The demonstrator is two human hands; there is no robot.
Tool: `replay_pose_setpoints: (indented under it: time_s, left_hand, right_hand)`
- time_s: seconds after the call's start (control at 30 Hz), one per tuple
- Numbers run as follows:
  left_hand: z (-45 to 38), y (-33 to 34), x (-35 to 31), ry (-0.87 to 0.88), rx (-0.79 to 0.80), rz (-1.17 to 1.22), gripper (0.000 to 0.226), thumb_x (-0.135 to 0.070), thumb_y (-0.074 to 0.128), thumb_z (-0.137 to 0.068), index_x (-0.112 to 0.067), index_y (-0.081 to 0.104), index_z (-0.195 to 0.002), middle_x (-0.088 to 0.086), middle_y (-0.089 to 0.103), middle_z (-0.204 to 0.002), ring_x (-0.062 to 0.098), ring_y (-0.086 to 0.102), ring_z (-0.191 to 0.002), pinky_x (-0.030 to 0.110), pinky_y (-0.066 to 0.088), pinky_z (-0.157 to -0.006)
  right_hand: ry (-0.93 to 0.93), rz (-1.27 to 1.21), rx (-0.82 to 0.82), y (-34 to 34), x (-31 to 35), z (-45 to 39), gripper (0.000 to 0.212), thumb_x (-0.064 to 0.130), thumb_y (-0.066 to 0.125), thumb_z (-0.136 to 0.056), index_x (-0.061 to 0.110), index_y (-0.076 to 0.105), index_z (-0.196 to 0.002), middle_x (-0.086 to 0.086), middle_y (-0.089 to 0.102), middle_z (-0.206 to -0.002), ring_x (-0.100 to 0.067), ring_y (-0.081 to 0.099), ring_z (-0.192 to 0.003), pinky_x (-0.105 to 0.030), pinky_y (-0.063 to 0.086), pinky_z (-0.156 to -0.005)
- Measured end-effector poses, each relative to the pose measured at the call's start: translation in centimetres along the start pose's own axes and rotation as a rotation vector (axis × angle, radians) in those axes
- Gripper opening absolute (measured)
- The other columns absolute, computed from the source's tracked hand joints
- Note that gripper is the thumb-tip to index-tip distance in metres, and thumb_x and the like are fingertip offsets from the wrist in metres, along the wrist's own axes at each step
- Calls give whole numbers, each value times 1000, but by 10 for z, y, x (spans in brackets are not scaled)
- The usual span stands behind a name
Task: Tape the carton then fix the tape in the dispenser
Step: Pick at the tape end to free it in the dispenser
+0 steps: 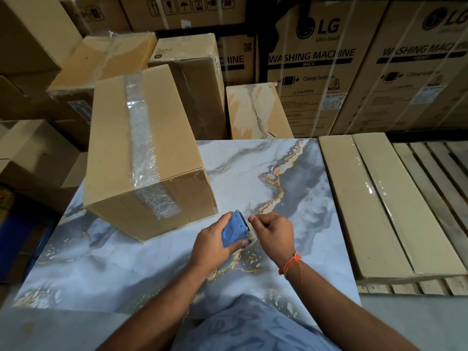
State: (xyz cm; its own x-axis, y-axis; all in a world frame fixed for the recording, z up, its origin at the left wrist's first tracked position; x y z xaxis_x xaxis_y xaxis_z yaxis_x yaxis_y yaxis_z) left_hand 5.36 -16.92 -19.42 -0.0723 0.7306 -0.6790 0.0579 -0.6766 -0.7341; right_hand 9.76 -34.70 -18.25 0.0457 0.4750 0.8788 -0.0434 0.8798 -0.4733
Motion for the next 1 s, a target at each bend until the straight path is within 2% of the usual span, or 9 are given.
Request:
replay_pose_setpoints:
  time_s: [0.07,0.2,0.3,0.43,0.57,0.83,1.0]
  left_hand:
    - [-2,-1,-8,29,-8,-69,94,-85,67,-68,-32,51,-143,-3,75,-112,22,70,-92,36,58,-72]
    - [-8,-8,-22,76,-28,-178,87,-80,67,-70,-33,51,-142,-4,74,-112,26,71,-94,38,58,-71]
    - [-14,-15,-29,99,-23,-202,86,-76,69,-70,-31,52,-142,-5,73,-123,25,70,-105,39,58,-77]
    - [-19,-22,-32,111,-11,-240,88,-80,65,-70,-34,49,-144,-5,71,-126,23,69,-106,36,58,-78]
    - [-19,-29,-34,127,-23,-268,86,-77,69,-72,-35,49,-144,-8,72,-123,20,70,-104,32,54,-75]
    - [-24,-35,-36,136,-16,-288,88,-73,71,-74,-32,48,-147,-4,71,-126,24,70,-106,36,56,-78]
    - [-21,-32,-35,119,25,-311,90,-78,67,-73,-36,45,-148,-5,71,-123,23,68,-104,33,52,-76]
  right_hand:
    - [-5,-13,-32,-7,-1,0,46,25,70,-90,-1,58,-54,-19,51,-51,-15,41,-49,-35,41,-53]
    - [-18,-31,-67,-14,-1,-4,44,25,71,-90,4,60,-53,3,49,-50,-12,49,-52,-30,41,-55]
    - [-25,-47,-107,-18,2,-7,43,26,73,-89,5,62,-53,0,57,-55,-16,56,-59,-30,44,-57]
    - [-25,-83,-127,-20,7,-9,37,25,73,-89,3,69,-59,-6,68,-64,-19,64,-70,-32,50,-63]
    - [-42,-82,-153,-26,15,-10,41,23,73,-89,6,63,-53,-4,65,-60,-17,62,-69,-34,49,-64]
    - [-57,-72,-215,-35,24,-10,40,22,73,-88,8,64,-52,-3,67,-62,-17,65,-73,-36,52,-67]
    - [-4,-112,-211,-35,17,-8,35,22,73,-88,1,70,-59,-8,71,-66,-20,68,-76,-39,55,-72]
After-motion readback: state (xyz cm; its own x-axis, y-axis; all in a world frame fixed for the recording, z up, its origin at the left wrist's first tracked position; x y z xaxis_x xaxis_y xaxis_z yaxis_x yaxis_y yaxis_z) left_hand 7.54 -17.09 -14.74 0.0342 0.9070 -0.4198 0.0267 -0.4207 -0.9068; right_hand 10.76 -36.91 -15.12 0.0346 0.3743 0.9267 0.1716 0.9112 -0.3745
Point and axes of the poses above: each hand's wrist, its own z-axis away from the middle knuckle, its own y-axis out of the palm, x = y × z, the point moved 10 cm from there along -z, towards the middle knuckle
